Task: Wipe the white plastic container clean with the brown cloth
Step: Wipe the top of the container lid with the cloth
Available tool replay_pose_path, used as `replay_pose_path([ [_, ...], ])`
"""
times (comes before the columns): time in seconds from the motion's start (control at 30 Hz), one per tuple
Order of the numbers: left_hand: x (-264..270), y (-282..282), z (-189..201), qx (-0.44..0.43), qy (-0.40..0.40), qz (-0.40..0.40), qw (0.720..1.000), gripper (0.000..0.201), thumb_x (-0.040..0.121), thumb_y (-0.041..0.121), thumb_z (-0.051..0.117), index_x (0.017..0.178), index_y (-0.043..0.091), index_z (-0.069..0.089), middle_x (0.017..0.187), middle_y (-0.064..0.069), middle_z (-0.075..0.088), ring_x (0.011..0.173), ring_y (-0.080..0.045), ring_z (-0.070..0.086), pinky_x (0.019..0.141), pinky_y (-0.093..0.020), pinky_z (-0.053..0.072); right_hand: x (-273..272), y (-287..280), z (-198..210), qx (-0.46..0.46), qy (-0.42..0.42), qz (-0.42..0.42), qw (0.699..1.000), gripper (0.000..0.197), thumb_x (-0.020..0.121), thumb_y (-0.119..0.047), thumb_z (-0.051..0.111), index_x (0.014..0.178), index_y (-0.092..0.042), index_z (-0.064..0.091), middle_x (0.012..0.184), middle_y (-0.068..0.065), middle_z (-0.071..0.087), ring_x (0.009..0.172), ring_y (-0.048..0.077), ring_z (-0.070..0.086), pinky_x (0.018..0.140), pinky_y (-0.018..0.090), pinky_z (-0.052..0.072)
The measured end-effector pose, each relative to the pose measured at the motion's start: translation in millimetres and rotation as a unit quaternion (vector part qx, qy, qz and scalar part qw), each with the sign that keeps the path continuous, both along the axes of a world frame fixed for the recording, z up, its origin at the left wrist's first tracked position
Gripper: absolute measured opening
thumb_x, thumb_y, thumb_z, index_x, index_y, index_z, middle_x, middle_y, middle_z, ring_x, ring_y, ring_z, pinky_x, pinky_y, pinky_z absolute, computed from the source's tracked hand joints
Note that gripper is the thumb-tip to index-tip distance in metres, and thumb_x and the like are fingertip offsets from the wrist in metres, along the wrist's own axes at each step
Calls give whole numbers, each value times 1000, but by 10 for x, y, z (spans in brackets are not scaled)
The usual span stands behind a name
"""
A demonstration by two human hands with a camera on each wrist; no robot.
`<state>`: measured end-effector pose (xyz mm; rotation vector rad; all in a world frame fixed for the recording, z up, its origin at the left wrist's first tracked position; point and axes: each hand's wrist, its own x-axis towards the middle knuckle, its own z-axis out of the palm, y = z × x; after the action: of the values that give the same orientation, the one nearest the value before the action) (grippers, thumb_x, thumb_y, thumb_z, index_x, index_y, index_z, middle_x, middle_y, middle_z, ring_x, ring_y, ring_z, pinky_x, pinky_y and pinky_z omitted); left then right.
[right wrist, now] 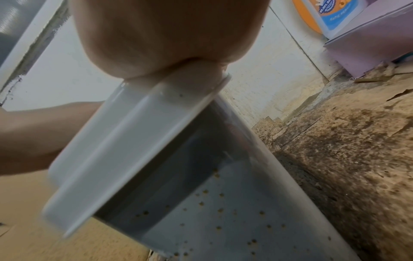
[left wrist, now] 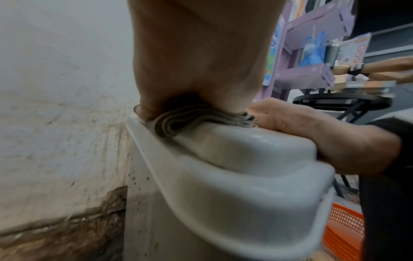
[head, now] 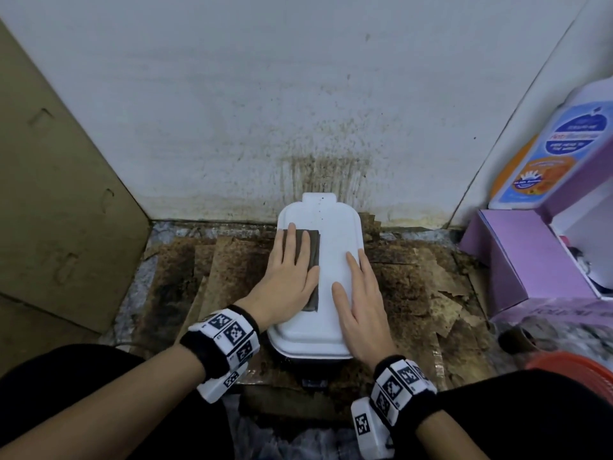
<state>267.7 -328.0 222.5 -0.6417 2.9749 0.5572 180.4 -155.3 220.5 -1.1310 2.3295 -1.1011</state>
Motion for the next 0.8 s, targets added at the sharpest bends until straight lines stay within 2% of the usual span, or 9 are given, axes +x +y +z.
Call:
replay_pose_path([
  [0.03,-41,-49,4,2,-17,-2,1000,82,100,42,-16,156,-11,15,163,-38,-2,148,-60,-14,121,-67,5,0,0,6,1,-1,0,1000,62,106,-53,31,161,-37,7,167,-23,-9,155,1,-3,127,36,11],
  [0.1,-137,-143,26,-6,-32,9,999,89,95,54,-20,160,-3,1,166,-29,-13,151,-51,-19,124,-63,4,0,4,13,0,-5,2,1000,62,105,-54,30,160,-37,6,167,-24,-10,154,0,-3,126,33,10],
  [0.13,-208,-185,57,-13,-36,11,999,87,94,56,-16,160,1,-7,167,-25,-18,153,-45,-21,125,-60,2,0,3,15,-1,-6,3,1000,62,105,-54,29,160,-38,6,166,-25,-11,154,0,-3,125,32,9],
  [0.2,-386,-279,118,-40,-42,13,998,75,102,50,-2,160,3,-14,166,-22,-23,153,-42,-23,126,-58,-1,-2,1,22,-2,-7,6,1000,62,106,-54,29,160,-39,5,166,-26,-12,154,-1,-4,125,31,8],
  [0.27,-575,-430,186,-32,-64,20,997,67,109,42,10,160,6,-14,167,-19,-22,154,-39,-20,126,-53,-5,-2,1,25,-2,-10,7,1000,62,106,-54,29,160,-39,5,166,-26,-12,154,-1,-5,125,31,8],
  [0.33,-776,-581,244,-41,-84,23,995,66,110,42,12,160,8,-14,168,-17,-19,156,-39,-16,127,-51,-5,0,3,25,-2,-9,6,1000,62,106,-54,29,160,-40,4,165,-27,-13,153,-2,-6,125,32,8],
  [0.5,-1122,-797,394,-28,-104,32,994,65,110,43,16,163,10,-4,170,-18,-6,158,-34,0,126,-48,6,-1,2,19,-4,-6,8,1000,62,106,-55,30,160,-40,3,164,-28,-15,153,-3,-8,125,31,7],
  [0.63,-1125,-851,357,-59,-107,7,992,63,110,41,16,163,10,0,171,-16,-4,158,-34,2,125,-50,10,-16,0,19,0,-1,14,1000,63,106,-55,30,160,-40,2,164,-28,-16,153,-4,-9,125,31,7],
  [0.8,-904,-645,328,-74,-52,8,996,64,111,42,17,163,12,-2,172,-10,-4,158,-29,-3,126,-45,-2,-13,3,19,0,-3,14,1000,64,105,-56,29,160,-39,2,165,-27,-15,153,-2,-8,127,35,9],
])
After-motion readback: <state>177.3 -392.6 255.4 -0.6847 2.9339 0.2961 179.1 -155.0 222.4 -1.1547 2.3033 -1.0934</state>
